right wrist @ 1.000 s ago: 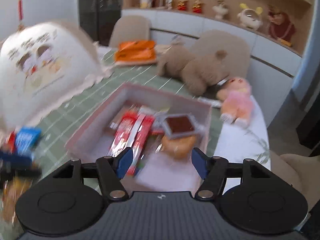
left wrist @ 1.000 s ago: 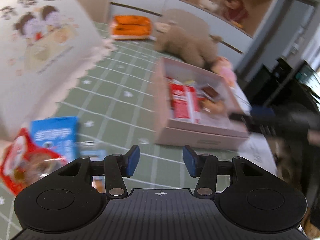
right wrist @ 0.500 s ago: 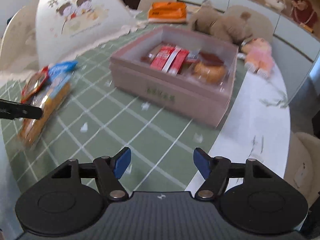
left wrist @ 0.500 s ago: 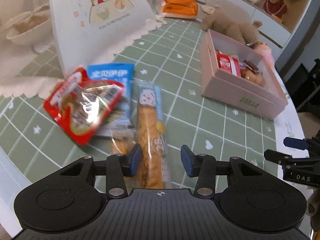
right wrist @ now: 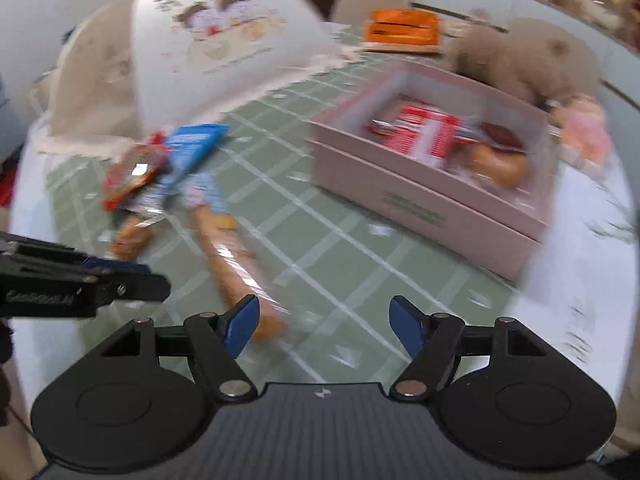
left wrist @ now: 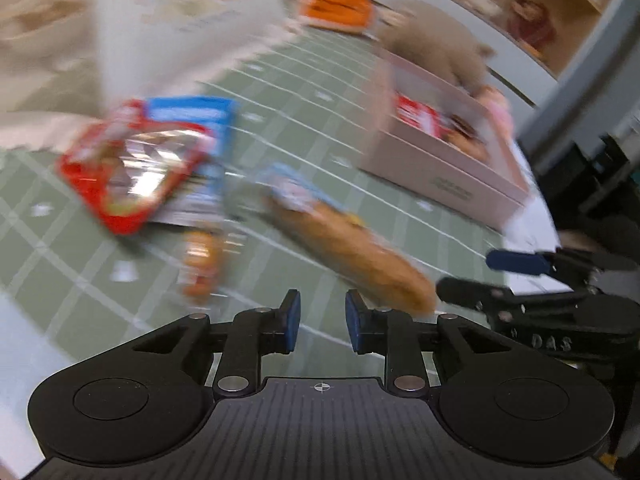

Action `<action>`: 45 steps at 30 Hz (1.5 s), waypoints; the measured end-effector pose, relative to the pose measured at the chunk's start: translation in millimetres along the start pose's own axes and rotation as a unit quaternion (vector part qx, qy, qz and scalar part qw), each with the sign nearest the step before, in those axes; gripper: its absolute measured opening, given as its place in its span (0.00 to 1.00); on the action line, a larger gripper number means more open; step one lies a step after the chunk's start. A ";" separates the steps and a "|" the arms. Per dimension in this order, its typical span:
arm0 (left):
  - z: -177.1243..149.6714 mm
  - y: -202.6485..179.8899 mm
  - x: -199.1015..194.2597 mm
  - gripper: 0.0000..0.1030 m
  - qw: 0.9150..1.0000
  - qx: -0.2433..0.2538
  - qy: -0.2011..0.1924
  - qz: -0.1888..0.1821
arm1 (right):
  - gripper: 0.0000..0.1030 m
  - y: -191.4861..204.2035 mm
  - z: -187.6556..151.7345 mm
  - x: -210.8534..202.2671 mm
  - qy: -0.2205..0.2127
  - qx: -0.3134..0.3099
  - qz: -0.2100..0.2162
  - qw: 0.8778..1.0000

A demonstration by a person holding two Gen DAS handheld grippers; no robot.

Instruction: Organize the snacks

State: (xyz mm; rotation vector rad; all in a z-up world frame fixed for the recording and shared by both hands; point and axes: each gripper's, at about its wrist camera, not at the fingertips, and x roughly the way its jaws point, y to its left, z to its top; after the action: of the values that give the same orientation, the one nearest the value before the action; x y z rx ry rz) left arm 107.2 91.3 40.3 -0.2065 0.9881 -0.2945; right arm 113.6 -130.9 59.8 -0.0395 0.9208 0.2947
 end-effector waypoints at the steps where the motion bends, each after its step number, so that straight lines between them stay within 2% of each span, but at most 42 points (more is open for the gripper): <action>1: 1.3 7.1 -5.4 0.27 1.000 -0.006 -0.010 0.017 | 0.70 6.7 4.4 5.0 0.000 -0.009 0.010 1.000; 4: 8.5 25.7 -15.6 0.27 0.998 -0.020 -0.032 0.050 | 0.69 28.7 16.6 28.9 0.001 -0.030 0.022 0.999; 6: 13.2 34.8 -17.3 0.27 0.997 -0.024 -0.033 0.060 | 0.51 40.6 23.1 43.6 0.005 -0.033 0.035 0.999; 7: 15.2 37.4 -15.9 0.27 0.997 -0.021 -0.032 0.062 | 0.38 46.3 25.5 49.3 0.012 -0.033 0.042 0.998; 11: 18.7 38.1 1.2 0.27 0.997 0.006 -0.010 0.071 | 0.33 54.1 23.0 47.8 0.021 -0.042 0.041 0.998; 13: 18.1 34.3 12.6 0.27 0.997 0.012 -0.002 0.070 | 0.33 44.7 12.2 39.0 0.025 -0.035 0.039 0.998; 15: 16.6 27.5 21.2 0.26 0.998 0.014 0.006 0.062 | 0.33 27.3 -1.9 27.4 0.027 -0.020 0.020 0.999; 18: 11.2 9.0 27.2 0.24 0.999 0.023 0.014 0.023 | 0.34 -5.1 -22.5 9.5 0.031 0.021 -0.006 0.999; 21: 2.7 -23.2 33.5 0.24 0.998 0.052 0.032 -0.013 | 0.34 -34.7 -42.3 -7.8 0.036 0.074 -0.026 0.996; 26: -14.6 -65.2 41.5 0.24 0.993 0.076 0.063 -0.065 | 0.36 -46.4 -60.4 -21.0 0.048 0.103 -0.025 0.993; 27: -17.2 -70.1 42.4 0.24 0.991 0.076 0.073 -0.078 | 0.37 -45.1 -62.4 -23.1 0.047 0.099 -0.023 0.994; 29: -22.3 -75.9 42.8 0.24 0.988 0.073 0.089 -0.100 | 0.49 -40.2 -63.9 -24.2 0.045 0.086 -0.029 0.995; 31: -27.1 -78.9 39.3 0.25 0.988 0.077 0.090 -0.101 | 0.52 -36.3 -63.2 -24.7 0.036 0.075 -0.039 0.996; 34: -31.1 -79.8 35.3 0.26 0.990 0.080 0.087 -0.081 | 0.53 -36.3 -57.8 -25.2 0.026 0.065 -0.053 0.996; 38: -32.5 -75.6 32.3 0.26 0.991 0.077 0.083 -0.067 | 0.61 -31.2 -50.6 -21.9 0.019 0.045 -0.075 0.996; 45: -30.6 -71.4 31.3 0.26 0.991 0.074 0.086 -0.069 | 0.62 -31.3 -50.4 -11.0 0.038 0.043 -0.093 0.994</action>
State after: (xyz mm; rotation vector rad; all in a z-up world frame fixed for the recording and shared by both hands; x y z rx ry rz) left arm 86.8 12.5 20.9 -0.1154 1.1190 -0.5176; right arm 76.6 -171.5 35.0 -0.0570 0.9962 0.0810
